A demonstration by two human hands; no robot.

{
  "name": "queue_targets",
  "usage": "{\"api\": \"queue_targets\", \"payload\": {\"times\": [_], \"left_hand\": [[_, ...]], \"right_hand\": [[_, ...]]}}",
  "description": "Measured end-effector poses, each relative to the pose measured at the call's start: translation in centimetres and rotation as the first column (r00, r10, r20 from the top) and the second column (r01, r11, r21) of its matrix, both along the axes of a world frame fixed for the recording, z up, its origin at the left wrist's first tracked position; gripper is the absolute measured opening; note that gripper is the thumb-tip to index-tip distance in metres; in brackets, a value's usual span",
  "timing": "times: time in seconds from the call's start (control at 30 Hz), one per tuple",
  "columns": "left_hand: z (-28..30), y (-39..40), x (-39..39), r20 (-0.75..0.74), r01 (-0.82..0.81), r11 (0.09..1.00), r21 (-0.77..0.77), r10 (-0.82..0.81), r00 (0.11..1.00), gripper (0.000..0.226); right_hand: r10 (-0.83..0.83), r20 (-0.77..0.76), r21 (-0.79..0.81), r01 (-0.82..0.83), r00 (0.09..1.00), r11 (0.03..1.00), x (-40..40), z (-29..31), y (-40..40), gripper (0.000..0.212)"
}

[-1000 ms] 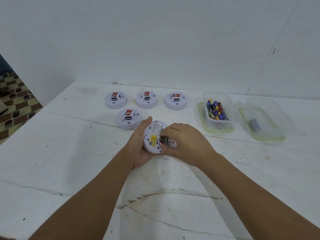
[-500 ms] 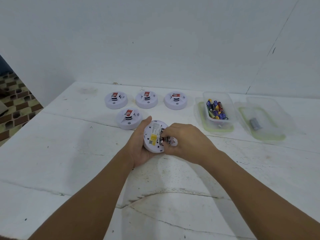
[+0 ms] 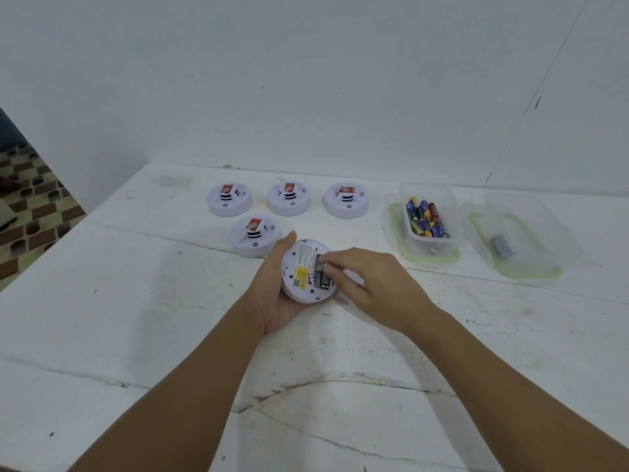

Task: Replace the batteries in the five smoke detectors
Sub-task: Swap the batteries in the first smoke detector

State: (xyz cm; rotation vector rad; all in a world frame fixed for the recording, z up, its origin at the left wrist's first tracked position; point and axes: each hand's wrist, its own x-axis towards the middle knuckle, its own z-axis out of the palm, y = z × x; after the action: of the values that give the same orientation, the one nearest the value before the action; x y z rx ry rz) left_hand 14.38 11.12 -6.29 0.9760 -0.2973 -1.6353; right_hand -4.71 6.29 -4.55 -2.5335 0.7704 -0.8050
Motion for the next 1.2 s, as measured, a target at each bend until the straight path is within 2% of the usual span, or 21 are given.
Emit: {"api": "queue_targets", "payload": {"times": [0.07, 0.13, 0.2, 0.47, 0.6, 0.8, 1.03, 1.13, 1.2], "left_hand": [[0.2, 0.1, -0.1, -0.003, -0.004, 1.0, -0.006, 0.004, 1.0, 0.055], [0.3, 0.1, -0.2, -0.005, -0.003, 1.0, -0.015, 0.003, 1.0, 0.055], [0.4, 0.2, -0.2, -0.007, -0.004, 1.0, -0.014, 0.004, 1.0, 0.055], [0.6, 0.1, -0.2, -0.029, 0.014, 1.0, -0.022, -0.014, 0.999, 0.057], [0.3, 0.0, -0.1, -0.037, 0.03, 0.999, -0.026, -0.031, 0.999, 0.06], [0.2, -0.2, -0.1, -0.046, 0.041, 0.998, -0.036, -0.043, 0.998, 0.057], [0.1, -0.2, -0.1, -0.041, 0.03, 0.999, -0.03, -0.031, 0.999, 0.056], [0.0, -0.2, -0.1, -0.045, 0.032, 0.999, -0.028, -0.034, 0.998, 0.055], [0.0, -0.2, -0.1, -0.049, 0.036, 0.999, -0.036, -0.038, 0.998, 0.056]], "right_hand": [[-0.135, 0.166, 0.197, 0.102, 0.977, 0.975, 0.0, -0.6, 0.5, 0.021], [-0.241, 0.232, 0.381, 0.139, 0.942, 0.914, 0.3, -1.3, 0.9, 0.019], [-0.287, 0.278, 0.497, 0.118, 0.917, 0.859, 0.6, -1.7, 1.1, 0.019], [-0.387, 0.422, 0.724, -0.048, 0.82, 0.688, 1.0, -1.7, 1.4, 0.02], [-0.407, 0.464, 0.751, -0.106, 0.786, 0.652, 1.1, -1.5, 1.4, 0.021], [-0.4, 0.506, 0.704, -0.098, 0.764, 0.703, 1.1, -2.0, 1.4, 0.01], [-0.323, 0.444, 0.675, -0.075, 0.836, 0.734, 1.4, -1.8, 1.2, 0.01], [-0.335, 0.467, 0.705, -0.117, 0.818, 0.699, 1.4, -1.5, 1.0, 0.013], [-0.359, 0.511, 0.747, -0.197, 0.781, 0.635, 1.4, -1.4, 1.2, 0.022]]}}
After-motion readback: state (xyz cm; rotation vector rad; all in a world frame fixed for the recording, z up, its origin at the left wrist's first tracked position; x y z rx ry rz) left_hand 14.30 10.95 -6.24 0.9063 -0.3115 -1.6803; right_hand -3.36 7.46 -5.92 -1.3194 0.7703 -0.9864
